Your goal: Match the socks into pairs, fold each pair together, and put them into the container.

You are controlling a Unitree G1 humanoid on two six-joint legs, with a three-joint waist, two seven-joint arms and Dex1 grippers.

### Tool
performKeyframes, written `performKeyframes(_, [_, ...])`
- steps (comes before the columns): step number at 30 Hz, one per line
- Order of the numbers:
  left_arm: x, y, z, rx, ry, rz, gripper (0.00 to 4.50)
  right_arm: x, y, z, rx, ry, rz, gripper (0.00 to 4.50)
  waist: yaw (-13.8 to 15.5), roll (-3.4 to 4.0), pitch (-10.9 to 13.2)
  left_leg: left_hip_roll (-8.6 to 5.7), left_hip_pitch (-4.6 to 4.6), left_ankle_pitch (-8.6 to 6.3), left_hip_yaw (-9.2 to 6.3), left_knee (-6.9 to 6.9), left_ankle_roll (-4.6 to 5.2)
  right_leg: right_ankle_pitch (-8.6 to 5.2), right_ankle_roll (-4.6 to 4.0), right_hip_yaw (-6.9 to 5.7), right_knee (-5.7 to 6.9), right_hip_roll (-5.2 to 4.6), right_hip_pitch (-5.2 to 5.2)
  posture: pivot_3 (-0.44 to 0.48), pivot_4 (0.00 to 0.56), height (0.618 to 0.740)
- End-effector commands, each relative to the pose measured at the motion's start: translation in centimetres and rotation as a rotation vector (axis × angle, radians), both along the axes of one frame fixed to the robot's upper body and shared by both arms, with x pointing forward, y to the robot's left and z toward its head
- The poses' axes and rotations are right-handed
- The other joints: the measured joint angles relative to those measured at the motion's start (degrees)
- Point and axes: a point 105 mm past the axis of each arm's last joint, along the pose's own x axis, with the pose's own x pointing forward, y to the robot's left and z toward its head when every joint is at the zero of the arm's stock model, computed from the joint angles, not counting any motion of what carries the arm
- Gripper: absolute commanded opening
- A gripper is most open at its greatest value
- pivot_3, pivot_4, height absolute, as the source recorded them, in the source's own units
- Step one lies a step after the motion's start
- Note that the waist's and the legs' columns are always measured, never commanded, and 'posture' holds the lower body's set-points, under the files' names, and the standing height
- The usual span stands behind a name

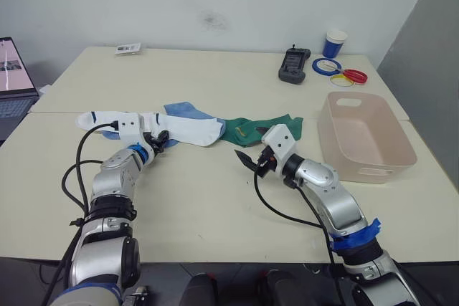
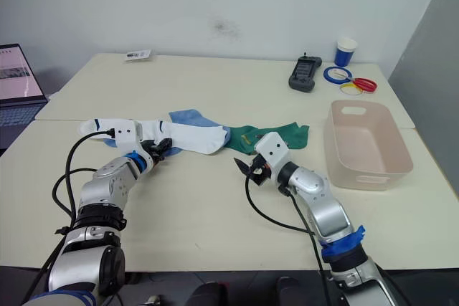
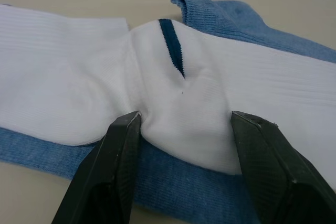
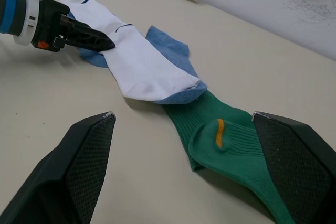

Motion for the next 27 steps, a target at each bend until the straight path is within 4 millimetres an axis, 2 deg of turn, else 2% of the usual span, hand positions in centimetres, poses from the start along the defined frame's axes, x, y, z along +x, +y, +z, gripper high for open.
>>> performKeyframes(1, [0.5,0.1,1.4,-0.016,-0.041,0.016,2.79,-0.4,-0.1,1.6,0.027,-0.054,-0.001,4.5,0.0,0.0,0.0,0.0,0.0,0.0,0.0,0.0,0.0,0.0,0.0,0.0,0.0,0.0,0.0,0.0,0.15,0.74])
performKeyframes(4, [0.7,0.2,1.6,-0.033,-0.036,0.03,2.79,-0.4,-0.2,1.6,0.027,-0.054,-0.004,4.5,0.0,0.0,0.0,0.0,0.0,0.0,-0.01,0.01,0.0,0.01,0.01,0.0,0.01,0.0,0.0,0.0,0.15,0.74])
performKeyframes(7, [0.8,-0.3,1.8,-0.04,-0.045,0.004,2.27,-0.4,-0.2,1.6,0.027,-0.055,-0.006,4.5,0.0,0.0,0.0,0.0,0.0,0.0,0.01,0.02,-0.01,0.01,0.02,0.01,0.01,0.0,0.0,0.0,0.15,0.74])
performKeyframes(14, [0.7,-1.1,2.1,-0.052,-0.063,-0.037,0.02,-0.4,-0.1,1.5,0.026,-0.056,-0.005,4.5,0.0,0.0,0.0,0.0,0.0,0.0,0.01,0.02,-0.01,0.01,0.02,0.01,0.01,0.0,0.0,0.0,0.15,0.74])
performKeyframes(24, [0.2,-1.7,2.7,-0.074,-0.103,-0.076,0.02,-0.5,0.1,1.4,0.03,-0.05,0.001,4.5,0.0,0.0,0.0,0.01,0.0,0.0,0.0,0.02,-0.01,0.01,0.02,0.01,0.01,-0.01,0.0,0.0,0.15,0.74])
performKeyframes(27, [-0.9,-3.1,2.7,-0.092,-0.087,-0.148,0.02,-0.5,0.2,1.3,0.031,-0.049,0.003,4.5,0.0,0.0,0.0,0.02,-0.01,0.0,0.0,0.02,-0.01,0.01,0.01,0.03,0.01,-0.01,0.0,0.0,0.15,0.74])
